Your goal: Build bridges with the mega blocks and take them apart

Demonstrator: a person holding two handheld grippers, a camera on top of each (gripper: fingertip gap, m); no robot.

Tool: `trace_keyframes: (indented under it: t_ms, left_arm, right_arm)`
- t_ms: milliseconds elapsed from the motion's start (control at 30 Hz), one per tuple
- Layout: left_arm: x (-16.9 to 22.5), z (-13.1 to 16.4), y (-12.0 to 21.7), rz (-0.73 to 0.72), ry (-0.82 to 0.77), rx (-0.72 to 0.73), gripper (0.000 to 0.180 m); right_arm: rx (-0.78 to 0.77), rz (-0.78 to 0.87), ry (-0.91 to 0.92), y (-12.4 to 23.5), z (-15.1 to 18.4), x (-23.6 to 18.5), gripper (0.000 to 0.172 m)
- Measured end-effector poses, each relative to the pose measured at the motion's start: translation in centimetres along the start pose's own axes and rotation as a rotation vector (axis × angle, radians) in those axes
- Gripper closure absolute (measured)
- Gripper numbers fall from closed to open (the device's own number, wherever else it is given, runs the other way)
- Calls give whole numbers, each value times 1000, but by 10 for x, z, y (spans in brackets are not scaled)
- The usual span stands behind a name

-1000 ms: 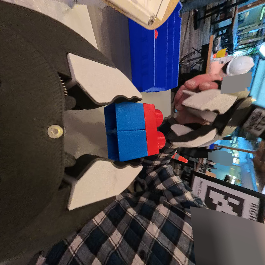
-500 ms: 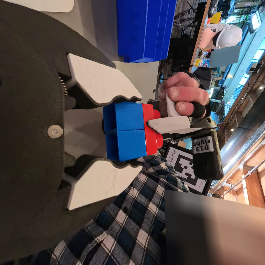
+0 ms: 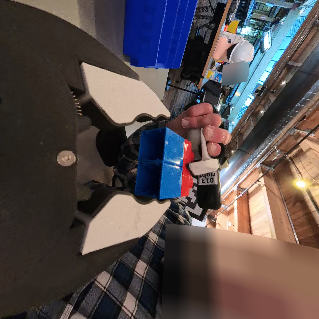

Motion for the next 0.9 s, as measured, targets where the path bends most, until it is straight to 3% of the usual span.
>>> trace_keyframes:
  t_ms: [233,500,900]
  left_arm:
    - [8,5,-8,112,54,-6,105]
    - [8,3,-13,42,-20,6,107]
    - [13,8,-21,63,-35,28,108]
  right_arm:
    - [22,-5,28,2,-5,-2,136]
    - [25,-13,8,9,-1,-2,134]
    - [-79,-29,88,13,-5,-5,135]
Point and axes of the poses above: each gripper's, where its closed fingertips meet, y back along the fingers, z out of its underside, x = y × z across the jaws, the point moved 4 cm from there along y, back along the fingers, and after that the axes turned 4 degrees about -z, right-handed, at the moved point
